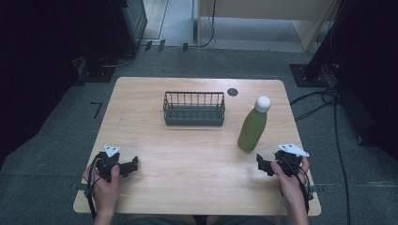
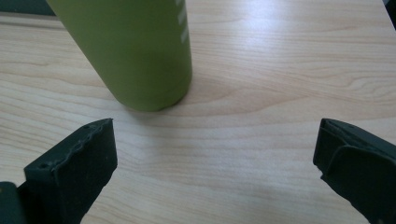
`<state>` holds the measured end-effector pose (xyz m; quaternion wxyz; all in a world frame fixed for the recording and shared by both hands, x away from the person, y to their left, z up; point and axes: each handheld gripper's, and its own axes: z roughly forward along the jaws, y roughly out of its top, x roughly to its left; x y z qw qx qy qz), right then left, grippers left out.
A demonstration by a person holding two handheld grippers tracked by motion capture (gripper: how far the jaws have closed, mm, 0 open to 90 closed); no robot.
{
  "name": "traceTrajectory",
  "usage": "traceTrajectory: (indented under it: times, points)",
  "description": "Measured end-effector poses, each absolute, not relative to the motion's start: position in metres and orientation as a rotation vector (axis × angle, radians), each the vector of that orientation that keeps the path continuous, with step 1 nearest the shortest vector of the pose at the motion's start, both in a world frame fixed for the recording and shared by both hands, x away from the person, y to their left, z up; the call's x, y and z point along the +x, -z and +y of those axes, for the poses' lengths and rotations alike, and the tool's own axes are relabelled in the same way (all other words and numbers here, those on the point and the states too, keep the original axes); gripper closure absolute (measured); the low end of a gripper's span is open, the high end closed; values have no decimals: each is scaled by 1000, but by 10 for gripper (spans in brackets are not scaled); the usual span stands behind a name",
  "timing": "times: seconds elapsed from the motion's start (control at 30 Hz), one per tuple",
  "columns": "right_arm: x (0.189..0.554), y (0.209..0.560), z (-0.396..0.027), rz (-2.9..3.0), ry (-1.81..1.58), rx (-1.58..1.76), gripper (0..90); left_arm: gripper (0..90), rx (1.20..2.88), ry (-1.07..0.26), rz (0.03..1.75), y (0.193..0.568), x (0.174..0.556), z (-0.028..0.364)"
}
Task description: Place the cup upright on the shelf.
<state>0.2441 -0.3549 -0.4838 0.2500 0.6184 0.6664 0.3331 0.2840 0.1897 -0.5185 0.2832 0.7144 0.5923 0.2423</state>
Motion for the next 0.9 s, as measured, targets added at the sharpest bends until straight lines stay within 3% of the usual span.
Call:
traceTrajectory:
  times: [0.9]
  points:
    - [269,459,-327,1831,-1030,1623,0,16,1911,-648,1587,519,284,190]
